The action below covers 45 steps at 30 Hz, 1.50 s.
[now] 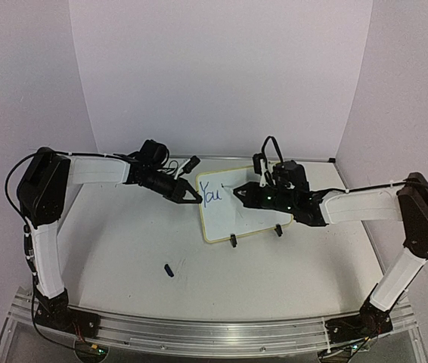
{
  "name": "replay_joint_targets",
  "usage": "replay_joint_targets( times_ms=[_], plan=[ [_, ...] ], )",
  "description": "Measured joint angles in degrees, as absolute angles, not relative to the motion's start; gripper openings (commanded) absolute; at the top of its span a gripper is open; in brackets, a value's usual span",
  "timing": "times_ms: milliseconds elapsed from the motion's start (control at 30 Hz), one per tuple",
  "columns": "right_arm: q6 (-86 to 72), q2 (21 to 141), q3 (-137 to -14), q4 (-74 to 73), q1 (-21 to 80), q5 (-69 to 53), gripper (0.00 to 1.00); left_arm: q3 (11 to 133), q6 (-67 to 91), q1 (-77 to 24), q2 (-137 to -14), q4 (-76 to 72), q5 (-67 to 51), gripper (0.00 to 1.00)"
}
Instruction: Write a sentence on the whiteboard
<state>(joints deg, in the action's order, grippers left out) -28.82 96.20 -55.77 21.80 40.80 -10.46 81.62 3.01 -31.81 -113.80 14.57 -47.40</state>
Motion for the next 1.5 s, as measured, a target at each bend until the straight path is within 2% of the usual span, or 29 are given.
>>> replay_joint_targets(
  times_ms=[333,600,1500],
  plan=[
    [-28.6,95.5,-54.2,23.1,40.8,-15.2,0.0,81.6,2.9,-31.9,-113.8,14.6,-47.4,0.0],
    [-28.5,90.2,-52.1,23.2,40.8,-13.3,0.0,81.6,2.9,-31.9,-113.8,14.6,-47.4,0.0],
    [-28.6,94.3,-53.4,22.3,40.4,-11.5,0.0,81.6,2.9,-31.9,-113.8,14.6,-47.4,0.0]
  ],
)
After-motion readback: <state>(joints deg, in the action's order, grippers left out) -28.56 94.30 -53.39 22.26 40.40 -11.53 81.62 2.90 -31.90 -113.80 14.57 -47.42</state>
